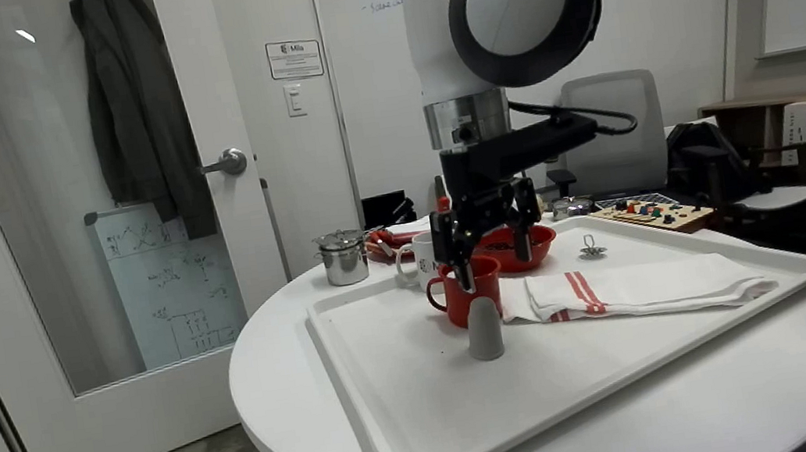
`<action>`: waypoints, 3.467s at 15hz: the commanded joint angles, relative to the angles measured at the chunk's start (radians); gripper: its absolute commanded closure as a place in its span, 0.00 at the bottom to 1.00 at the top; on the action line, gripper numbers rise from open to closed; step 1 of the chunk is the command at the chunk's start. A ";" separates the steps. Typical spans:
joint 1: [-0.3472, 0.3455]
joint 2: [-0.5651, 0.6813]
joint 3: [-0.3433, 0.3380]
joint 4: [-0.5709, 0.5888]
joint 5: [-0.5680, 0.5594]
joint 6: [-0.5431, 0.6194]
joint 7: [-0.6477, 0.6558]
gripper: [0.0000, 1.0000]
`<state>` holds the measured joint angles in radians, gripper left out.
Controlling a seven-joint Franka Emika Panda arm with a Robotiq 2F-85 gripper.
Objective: Put the salt and pepper shaker in the red mug and use the spoon to mix the contents of the red bowl
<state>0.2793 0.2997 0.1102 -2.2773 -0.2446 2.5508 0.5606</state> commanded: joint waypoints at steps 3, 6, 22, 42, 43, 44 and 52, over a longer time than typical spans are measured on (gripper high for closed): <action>0.027 0.058 -0.036 0.031 -0.014 0.036 -0.009 0.00; 0.033 0.080 -0.051 0.048 -0.014 0.037 -0.013 0.00; 0.034 0.162 -0.030 0.122 0.052 0.020 -0.128 0.01; 0.047 0.037 -0.033 0.087 0.059 -0.052 -0.121 0.82; 0.049 0.017 -0.039 0.090 0.046 -0.077 -0.116 0.82; 0.046 0.001 -0.039 0.097 0.039 -0.106 -0.117 0.82; 0.011 -0.051 -0.037 0.139 -0.015 -0.221 -0.112 0.82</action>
<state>0.3010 0.2581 0.0771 -2.1525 -0.2215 2.3526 0.4414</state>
